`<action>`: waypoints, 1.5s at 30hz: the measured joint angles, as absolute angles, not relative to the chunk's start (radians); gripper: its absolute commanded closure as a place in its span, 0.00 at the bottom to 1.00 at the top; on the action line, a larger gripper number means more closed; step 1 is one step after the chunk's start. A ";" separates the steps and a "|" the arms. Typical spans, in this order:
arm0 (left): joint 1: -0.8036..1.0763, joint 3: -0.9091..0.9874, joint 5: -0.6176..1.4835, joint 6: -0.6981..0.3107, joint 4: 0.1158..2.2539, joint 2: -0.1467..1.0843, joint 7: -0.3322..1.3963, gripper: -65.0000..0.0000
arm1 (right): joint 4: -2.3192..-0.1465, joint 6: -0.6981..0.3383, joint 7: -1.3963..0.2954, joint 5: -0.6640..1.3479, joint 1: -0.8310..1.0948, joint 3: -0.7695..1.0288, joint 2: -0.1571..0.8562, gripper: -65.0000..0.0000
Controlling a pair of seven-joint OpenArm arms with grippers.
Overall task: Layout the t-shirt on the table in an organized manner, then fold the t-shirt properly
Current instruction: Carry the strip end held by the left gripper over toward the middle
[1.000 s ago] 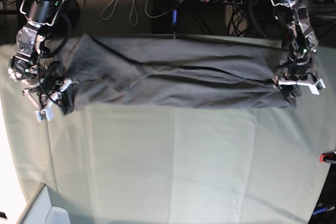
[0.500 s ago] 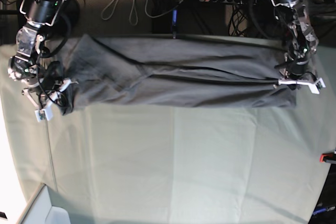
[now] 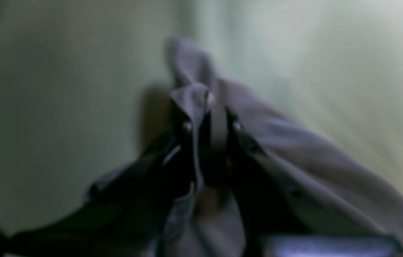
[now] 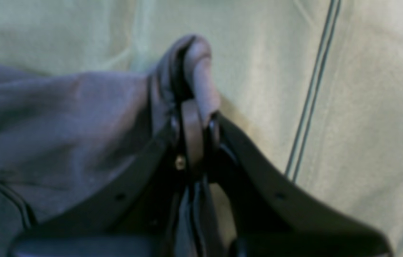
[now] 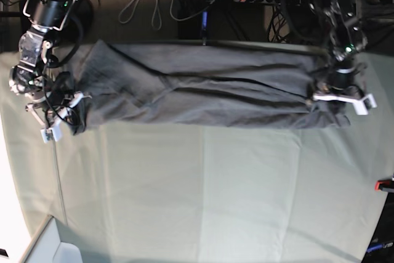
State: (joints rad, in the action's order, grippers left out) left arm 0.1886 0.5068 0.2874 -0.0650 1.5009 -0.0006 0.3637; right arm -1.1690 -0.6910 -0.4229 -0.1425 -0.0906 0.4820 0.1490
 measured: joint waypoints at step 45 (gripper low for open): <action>0.126 -0.427 0.098 -0.052 1.420 -0.020 0.366 1.00 | -1.169 -0.691 -0.419 -0.142 -0.087 0.483 0.138 1.00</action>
State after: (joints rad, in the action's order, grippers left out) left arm 0.1261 -0.4274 0.0982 -0.0525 1.4197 -0.0196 0.3664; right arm -1.1687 -0.6910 -0.4194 -0.1421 -0.0868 0.4831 0.1379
